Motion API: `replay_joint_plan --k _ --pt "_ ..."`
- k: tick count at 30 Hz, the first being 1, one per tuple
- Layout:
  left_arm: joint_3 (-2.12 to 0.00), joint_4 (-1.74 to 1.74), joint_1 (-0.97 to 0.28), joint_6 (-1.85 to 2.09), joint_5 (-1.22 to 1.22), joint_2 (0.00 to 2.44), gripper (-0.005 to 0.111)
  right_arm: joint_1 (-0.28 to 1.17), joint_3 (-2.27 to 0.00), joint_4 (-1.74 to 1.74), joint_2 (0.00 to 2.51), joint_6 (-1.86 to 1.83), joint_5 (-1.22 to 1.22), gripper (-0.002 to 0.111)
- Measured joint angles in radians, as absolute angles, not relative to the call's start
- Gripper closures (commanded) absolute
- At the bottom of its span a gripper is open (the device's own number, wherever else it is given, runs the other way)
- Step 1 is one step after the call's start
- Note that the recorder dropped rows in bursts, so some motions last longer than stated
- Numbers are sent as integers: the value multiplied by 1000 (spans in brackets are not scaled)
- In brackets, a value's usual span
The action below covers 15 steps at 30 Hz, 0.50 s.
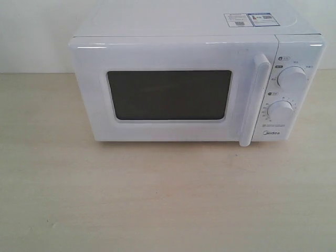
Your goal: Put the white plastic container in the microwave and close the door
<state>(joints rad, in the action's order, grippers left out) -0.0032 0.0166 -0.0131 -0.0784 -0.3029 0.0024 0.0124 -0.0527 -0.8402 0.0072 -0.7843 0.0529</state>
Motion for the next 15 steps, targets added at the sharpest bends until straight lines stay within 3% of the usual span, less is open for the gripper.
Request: replay_joint_plan --k 4,15 --pt "-3 17 -13 -78 -307 2 102 87 -28 -838 5 -788 26 108" --pt "-3 17 -13 -78 -307 2 102 88 -4 -830 5 -788 12 108"
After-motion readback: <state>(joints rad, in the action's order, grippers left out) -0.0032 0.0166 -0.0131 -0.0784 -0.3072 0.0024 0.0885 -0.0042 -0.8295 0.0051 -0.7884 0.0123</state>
